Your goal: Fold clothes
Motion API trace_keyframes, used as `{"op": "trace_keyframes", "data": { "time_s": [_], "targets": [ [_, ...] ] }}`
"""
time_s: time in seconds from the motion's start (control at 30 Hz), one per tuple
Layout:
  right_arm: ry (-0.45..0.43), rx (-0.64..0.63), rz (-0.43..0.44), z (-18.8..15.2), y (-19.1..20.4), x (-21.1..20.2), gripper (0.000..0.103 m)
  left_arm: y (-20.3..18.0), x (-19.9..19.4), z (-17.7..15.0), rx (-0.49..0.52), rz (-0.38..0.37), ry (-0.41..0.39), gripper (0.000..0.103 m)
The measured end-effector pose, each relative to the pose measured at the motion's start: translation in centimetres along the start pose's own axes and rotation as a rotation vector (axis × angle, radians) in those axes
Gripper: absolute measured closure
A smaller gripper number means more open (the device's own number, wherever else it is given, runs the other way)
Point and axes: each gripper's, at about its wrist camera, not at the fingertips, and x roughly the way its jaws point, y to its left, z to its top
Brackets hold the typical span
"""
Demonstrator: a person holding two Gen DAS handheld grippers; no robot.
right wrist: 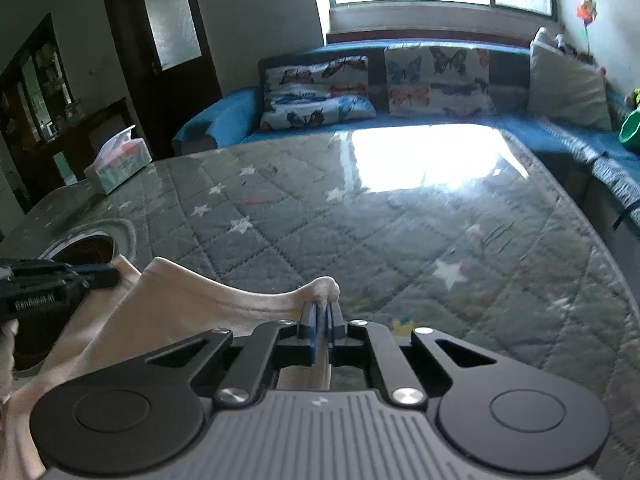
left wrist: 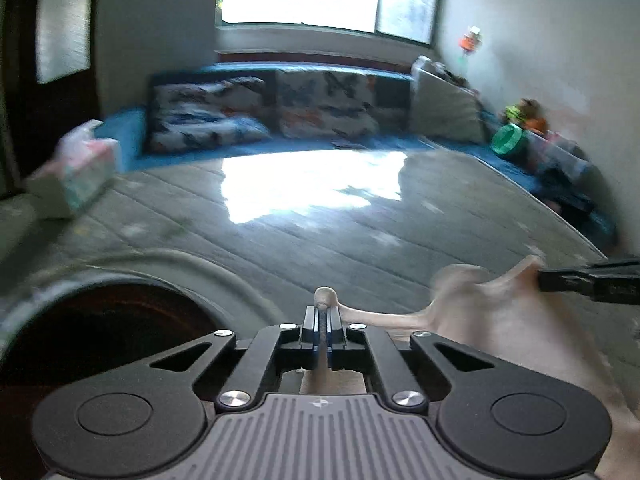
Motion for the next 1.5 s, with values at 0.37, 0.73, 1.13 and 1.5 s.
{"op": "trace_keyframes", "data": {
  "time_s": [0.37,0.73,1.13,1.5],
  "targets": [
    [0.001,-0.017,-0.092,0.1,-0.8,1.8,0.097,3.1,1.7,0.1,-0.078,0.093,0.019,0.092],
    [0.030,-0.130,0.057,-0.8,3.0,-1.9,0.077,1.1,-4.4,-1.2,-0.037,-0.062,-0.004,0.089],
    [0.100,-0.354,0.190,-7.6,10.9,-6.2,0.066,-1.6,-9.4,-8.7,0.006,-0.132,0.075,0.089],
    [0.093,-0.408,0.227,-10.8,12.7,-10.0,0.058,1.2,-16.6,-11.9,-0.097,-0.031,-0.019,0.075]
  ]
}}
